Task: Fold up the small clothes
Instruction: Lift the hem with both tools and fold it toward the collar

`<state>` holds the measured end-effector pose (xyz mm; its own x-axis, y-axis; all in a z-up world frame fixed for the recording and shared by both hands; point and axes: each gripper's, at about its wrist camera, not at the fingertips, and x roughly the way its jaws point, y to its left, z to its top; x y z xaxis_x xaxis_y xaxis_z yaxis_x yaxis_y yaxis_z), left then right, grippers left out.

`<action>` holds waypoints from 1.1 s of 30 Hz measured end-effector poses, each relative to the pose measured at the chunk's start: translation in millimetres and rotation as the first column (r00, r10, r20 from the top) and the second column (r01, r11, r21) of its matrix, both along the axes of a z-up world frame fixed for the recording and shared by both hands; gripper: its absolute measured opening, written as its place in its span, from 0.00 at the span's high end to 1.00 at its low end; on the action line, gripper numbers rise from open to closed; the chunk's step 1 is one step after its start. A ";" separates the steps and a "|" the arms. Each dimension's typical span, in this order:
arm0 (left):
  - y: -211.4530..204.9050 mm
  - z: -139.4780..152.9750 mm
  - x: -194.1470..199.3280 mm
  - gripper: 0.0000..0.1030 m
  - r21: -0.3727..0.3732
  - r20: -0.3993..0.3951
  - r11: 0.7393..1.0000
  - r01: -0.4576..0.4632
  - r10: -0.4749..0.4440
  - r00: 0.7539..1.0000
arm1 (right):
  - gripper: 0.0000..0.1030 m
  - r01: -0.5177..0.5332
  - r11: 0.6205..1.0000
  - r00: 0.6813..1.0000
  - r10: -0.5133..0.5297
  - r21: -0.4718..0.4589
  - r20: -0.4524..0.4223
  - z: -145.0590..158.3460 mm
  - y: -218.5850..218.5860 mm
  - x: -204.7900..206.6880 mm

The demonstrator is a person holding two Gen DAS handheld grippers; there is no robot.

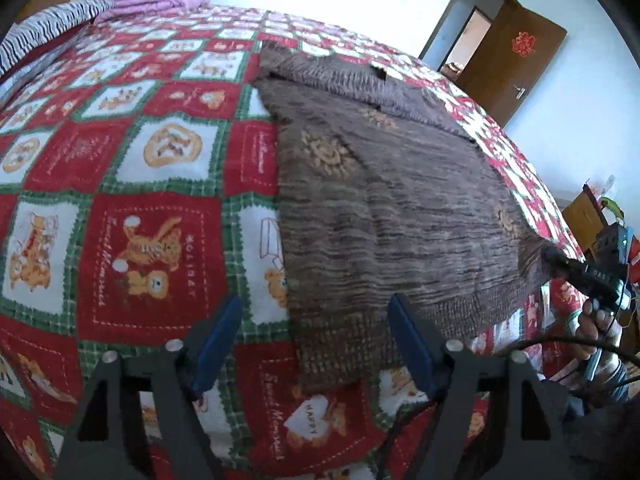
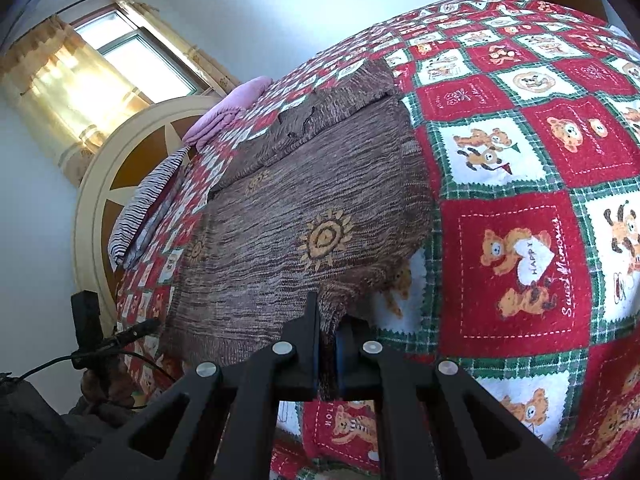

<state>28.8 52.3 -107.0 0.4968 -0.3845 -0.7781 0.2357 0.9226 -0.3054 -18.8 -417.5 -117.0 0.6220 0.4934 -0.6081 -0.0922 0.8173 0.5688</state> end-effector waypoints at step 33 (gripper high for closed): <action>2.5 37.5 34.9 0.91 -0.147 0.105 0.988 0.037 -0.022 0.994 | 0.95 -0.003 0.998 0.994 -0.005 0.070 0.112 38.9 -2.8 8.9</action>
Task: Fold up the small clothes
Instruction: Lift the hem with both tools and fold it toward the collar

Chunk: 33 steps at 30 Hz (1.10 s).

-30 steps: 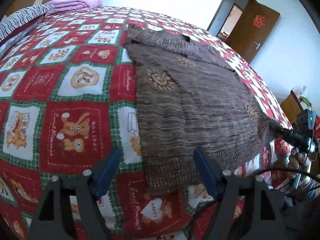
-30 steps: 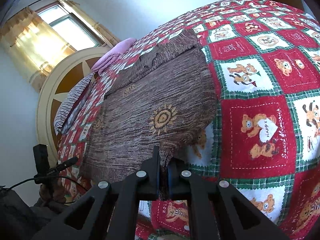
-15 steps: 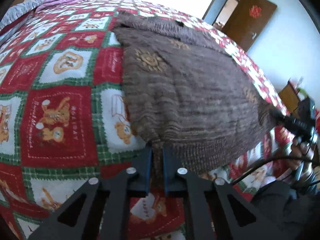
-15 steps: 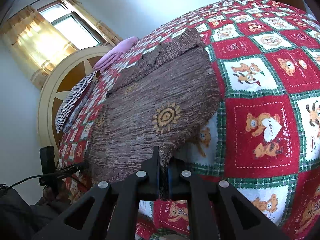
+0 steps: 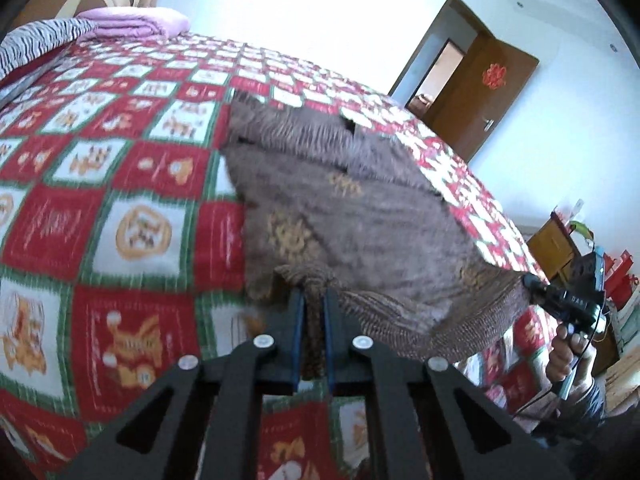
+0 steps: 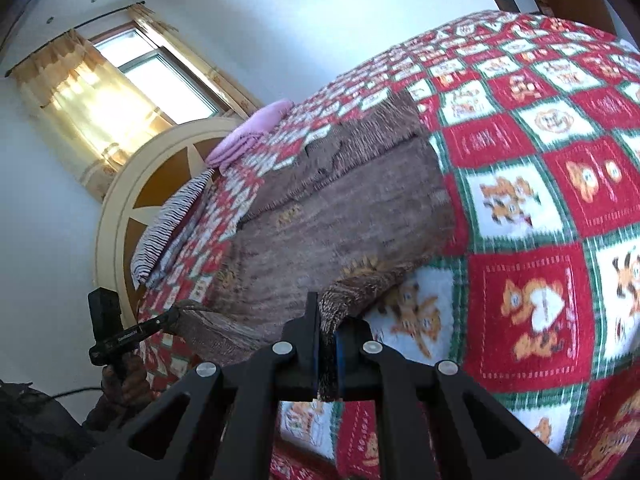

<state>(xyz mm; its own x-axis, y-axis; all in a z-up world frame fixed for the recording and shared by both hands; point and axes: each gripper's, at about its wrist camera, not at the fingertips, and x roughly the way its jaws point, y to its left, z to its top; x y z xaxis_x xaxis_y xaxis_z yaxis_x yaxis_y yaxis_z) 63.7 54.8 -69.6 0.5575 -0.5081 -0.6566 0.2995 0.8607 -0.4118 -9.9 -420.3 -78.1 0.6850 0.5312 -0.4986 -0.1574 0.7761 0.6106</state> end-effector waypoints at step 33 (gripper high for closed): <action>-0.5 85.2 160.7 0.92 -0.110 0.228 0.988 -0.110 0.133 0.965 | 0.95 0.076 0.997 0.988 -0.077 0.012 0.133 87.5 -25.9 183.3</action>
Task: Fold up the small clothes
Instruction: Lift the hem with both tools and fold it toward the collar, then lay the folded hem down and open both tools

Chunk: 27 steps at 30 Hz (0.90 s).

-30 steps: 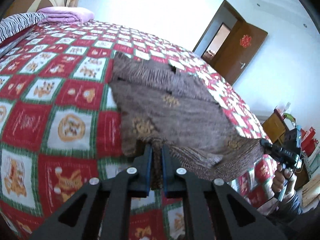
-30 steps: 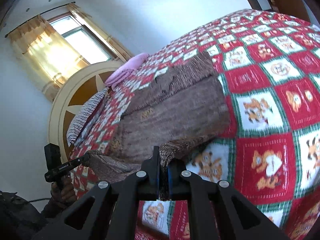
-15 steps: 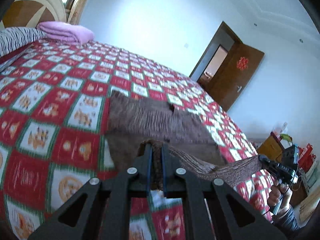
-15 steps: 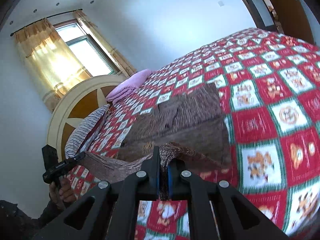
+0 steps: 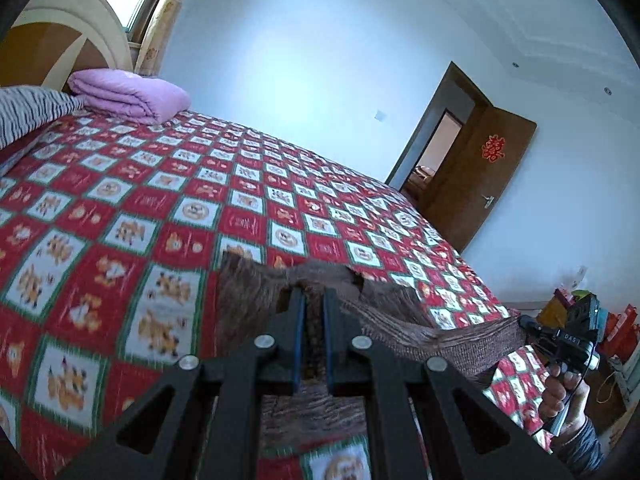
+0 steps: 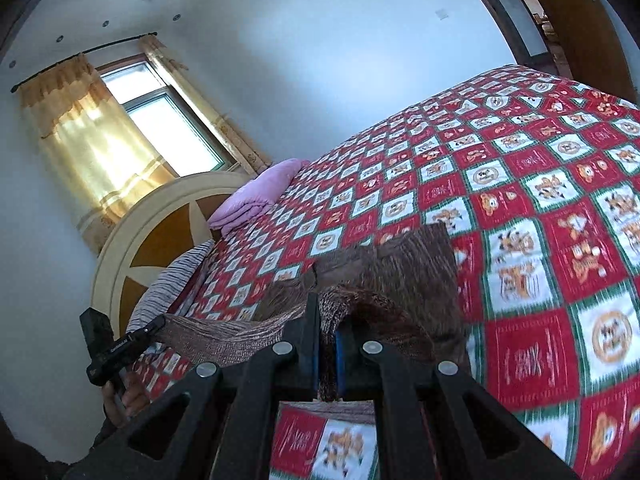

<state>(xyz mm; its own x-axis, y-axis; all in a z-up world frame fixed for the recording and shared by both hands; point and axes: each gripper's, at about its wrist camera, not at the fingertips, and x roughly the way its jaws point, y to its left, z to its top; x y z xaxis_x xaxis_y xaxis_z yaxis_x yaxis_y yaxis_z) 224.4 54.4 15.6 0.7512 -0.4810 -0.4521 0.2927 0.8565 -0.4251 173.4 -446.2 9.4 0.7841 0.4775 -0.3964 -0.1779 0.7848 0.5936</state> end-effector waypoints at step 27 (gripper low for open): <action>-8.8 -92.7 142.2 0.68 0.099 -0.245 0.988 -0.116 0.137 0.960 | 0.31 0.147 0.988 0.955 -0.154 -0.047 -0.255 -96.8 -40.7 194.8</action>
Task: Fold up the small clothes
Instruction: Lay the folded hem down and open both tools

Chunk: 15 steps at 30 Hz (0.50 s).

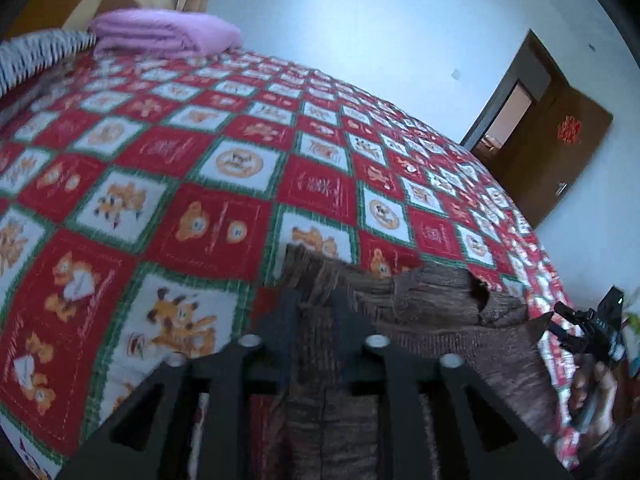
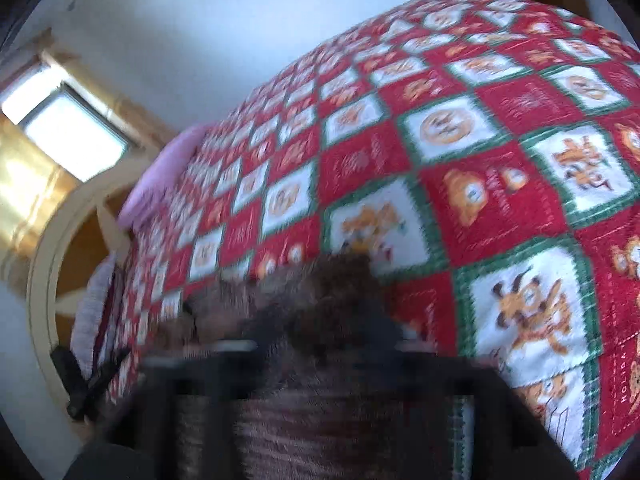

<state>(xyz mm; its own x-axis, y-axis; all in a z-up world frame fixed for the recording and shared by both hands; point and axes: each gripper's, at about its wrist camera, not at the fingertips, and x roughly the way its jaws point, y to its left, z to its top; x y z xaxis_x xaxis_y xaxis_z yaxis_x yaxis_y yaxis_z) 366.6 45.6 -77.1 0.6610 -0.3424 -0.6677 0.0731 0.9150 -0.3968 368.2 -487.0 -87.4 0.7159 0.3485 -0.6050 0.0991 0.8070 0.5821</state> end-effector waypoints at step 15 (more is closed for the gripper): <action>-72.2 -22.8 -14.7 0.29 0.548 -0.031 0.828 0.118 -0.121 0.992 | 0.31 -0.265 0.891 0.953 0.183 -0.369 -0.243 -10.6 88.1 8.0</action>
